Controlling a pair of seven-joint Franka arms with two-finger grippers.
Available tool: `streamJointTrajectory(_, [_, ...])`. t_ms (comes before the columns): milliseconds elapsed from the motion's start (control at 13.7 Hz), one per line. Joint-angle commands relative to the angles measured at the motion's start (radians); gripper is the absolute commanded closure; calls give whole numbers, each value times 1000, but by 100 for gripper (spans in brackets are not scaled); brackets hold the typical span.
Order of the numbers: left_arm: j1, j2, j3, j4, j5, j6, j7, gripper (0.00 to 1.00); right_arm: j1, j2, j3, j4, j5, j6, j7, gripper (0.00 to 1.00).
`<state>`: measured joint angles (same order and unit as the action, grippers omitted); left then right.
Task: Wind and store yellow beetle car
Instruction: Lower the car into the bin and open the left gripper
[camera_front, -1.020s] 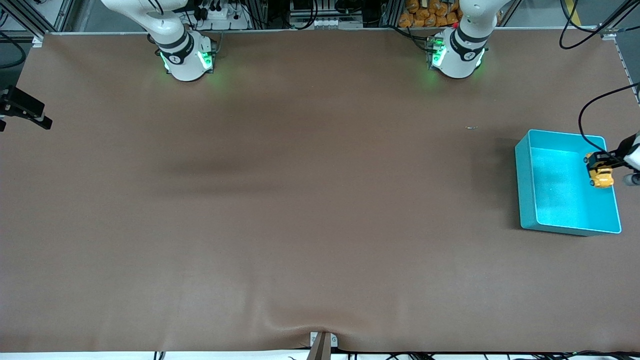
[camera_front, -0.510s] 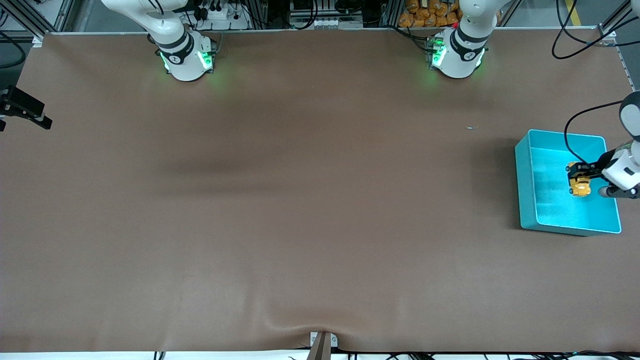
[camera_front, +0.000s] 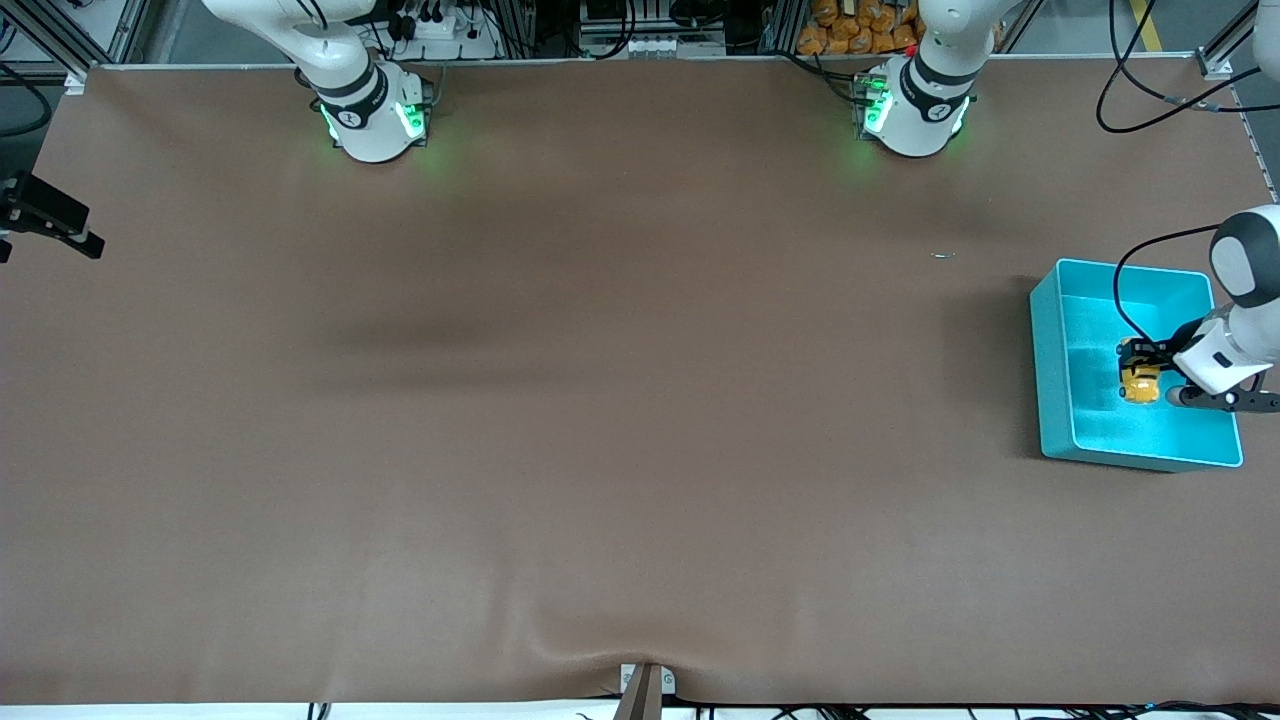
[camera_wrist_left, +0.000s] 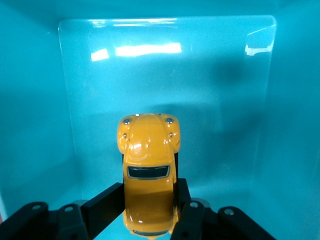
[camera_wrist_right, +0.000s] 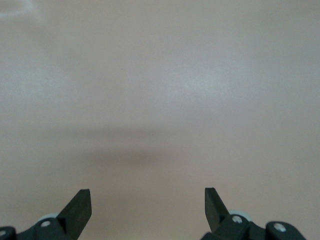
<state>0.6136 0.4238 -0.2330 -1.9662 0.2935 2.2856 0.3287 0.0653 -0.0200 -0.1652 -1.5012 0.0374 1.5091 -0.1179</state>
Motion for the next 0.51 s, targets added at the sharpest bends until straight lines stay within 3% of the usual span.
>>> streamJointTrajectory(0, [6, 41, -3, 18, 27, 37, 13, 100, -10, -1, 9, 12, -11, -13, 9, 0])
streamJointTrajectory(437, [6, 96, -3, 18, 27, 80, 13, 100, -12, -1, 9, 12, -11, -13, 9, 0])
